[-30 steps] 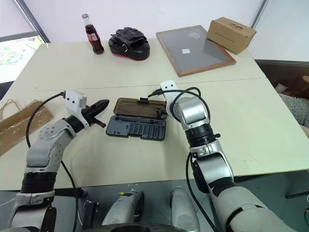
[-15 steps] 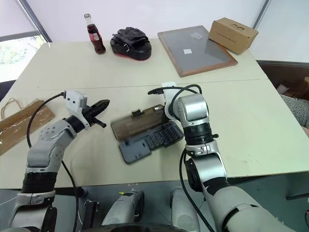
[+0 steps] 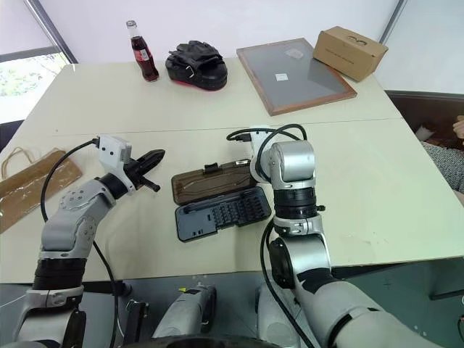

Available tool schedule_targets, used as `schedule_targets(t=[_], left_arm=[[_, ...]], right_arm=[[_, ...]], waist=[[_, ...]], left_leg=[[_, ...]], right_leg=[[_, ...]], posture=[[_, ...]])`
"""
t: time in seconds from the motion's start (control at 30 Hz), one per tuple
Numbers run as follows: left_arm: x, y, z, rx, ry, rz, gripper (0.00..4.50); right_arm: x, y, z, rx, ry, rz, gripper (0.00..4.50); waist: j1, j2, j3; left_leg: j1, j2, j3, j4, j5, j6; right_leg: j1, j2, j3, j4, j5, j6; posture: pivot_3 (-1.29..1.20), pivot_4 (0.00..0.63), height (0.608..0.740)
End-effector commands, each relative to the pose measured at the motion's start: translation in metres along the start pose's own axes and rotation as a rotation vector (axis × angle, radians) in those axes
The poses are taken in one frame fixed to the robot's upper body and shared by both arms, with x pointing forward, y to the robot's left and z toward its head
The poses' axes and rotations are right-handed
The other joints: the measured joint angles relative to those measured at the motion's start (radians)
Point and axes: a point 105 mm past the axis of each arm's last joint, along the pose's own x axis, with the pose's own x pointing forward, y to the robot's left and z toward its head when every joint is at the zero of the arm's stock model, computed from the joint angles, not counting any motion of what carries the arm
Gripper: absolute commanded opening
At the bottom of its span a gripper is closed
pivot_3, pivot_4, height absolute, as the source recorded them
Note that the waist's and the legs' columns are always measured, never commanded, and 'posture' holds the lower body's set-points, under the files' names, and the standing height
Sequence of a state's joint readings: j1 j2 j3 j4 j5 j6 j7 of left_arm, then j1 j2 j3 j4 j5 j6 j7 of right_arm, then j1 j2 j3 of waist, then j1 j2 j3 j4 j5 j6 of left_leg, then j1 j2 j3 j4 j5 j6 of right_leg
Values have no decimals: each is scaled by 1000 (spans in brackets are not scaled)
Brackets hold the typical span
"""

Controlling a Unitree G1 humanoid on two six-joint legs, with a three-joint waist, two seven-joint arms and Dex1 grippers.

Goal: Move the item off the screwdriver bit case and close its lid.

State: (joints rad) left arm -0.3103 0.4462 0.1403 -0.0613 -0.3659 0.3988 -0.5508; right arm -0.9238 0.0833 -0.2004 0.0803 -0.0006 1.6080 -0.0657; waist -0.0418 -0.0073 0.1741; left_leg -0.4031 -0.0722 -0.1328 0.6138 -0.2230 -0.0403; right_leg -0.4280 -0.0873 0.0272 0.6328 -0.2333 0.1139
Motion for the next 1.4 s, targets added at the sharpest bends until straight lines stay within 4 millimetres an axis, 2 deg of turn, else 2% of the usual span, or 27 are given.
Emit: schedule_targets(t=[0.03, 0.3, 0.6, 1.03, 1.2, 1.4], left_arm=[[0, -2, 14, 38, -53, -8, 0], [1, -4, 14, 39, -48, -21, 0], [2, -4, 14, 42, -43, -28, 0], [6, -7, 16, 52, -46, -47, 0], [6, -7, 16, 53, -45, -52, 0], [6, -7, 16, 54, -43, -53, 0]], right_arm=[[-5, -11, 3, 75, -26, -78, 33], [-10, -14, -2, 215, -11, -166, 33], [-12, -12, 0, 245, -9, -168, 33], [-12, 26, 1, 162, -30, -10, 33], [-12, 31, 3, 128, -34, 23, 33], [-11, 33, 2, 126, -29, 27, 33]], waist=[[0, 0, 0], [16, 0, 0], [27, 0, 0], [16, 0, 0], [-5, 1, 0], [-5, 1, 0]], left_leg=[[0, 0, 0, 0, 0, 0], [0, -1, 0, 0, 0, 0], [0, -1, 1, 0, 0, 0], [0, 0, 2, -1, 0, 0], [0, 0, 1, -1, 0, 0], [0, 0, 1, -1, 0, 0]], right_leg=[[0, 0, 0, 0, 0, 0], [1, -1, 0, 0, 0, 0], [0, -1, 0, -1, 0, 0], [0, 0, 0, 0, 0, 0], [-1, 0, 0, 0, 0, 0], [-1, 1, 0, 0, 0, 0]], posture=[[0, 150, 740], [0, 150, 740], [0, 150, 740], [0, 150, 740], [0, 150, 740], [0, 150, 740]])
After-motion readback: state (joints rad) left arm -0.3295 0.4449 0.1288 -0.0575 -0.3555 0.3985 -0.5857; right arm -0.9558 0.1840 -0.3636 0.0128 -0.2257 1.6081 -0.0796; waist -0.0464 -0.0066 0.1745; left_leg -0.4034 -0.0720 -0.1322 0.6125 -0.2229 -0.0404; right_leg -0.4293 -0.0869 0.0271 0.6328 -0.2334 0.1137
